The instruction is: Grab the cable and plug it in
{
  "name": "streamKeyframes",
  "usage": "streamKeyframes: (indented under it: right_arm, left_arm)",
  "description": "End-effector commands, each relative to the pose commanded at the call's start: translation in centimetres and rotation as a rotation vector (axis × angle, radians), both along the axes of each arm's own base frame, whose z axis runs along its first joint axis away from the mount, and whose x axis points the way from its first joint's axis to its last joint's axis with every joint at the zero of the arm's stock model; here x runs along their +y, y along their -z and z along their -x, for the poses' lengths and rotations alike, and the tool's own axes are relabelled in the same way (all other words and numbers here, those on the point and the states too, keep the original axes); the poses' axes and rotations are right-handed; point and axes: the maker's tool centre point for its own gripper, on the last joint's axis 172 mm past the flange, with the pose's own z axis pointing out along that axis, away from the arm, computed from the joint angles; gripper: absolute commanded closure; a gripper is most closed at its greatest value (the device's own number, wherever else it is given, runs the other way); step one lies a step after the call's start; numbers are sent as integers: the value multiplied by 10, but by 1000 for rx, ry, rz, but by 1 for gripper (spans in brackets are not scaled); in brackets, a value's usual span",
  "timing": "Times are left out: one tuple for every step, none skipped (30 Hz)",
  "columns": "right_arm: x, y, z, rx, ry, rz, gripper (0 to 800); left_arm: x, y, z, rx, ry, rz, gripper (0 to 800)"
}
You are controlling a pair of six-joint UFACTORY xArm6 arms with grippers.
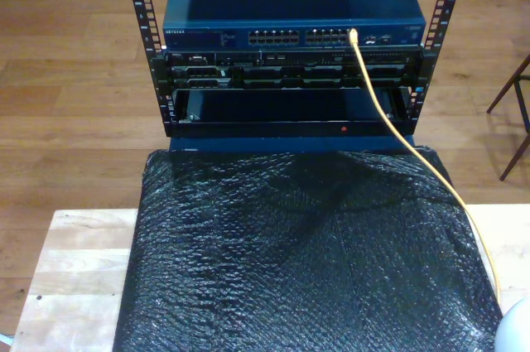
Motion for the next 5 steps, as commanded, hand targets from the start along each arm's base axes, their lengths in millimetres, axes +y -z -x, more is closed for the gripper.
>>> streamKeyframes:
  right_arm:
    - [0, 0, 0, 0, 0, 0, 2]
    - [0, 0, 0, 0, 0, 0, 2]
    - [0, 0, 0, 0, 0, 0, 2]
    - [0, 0, 0, 0, 0, -2, 2]
    - [0, 0, 0, 0, 0, 0, 2]
  left_arm:
    - [-1, 0, 0, 2, 0, 1, 0]
    - [0, 0, 0, 1, 1, 0, 0]
    - [0, 0, 0, 2, 0, 0, 0]
    - [0, 0, 0, 1, 1, 0, 0]
    - [0, 0, 0, 1, 1, 0, 0]
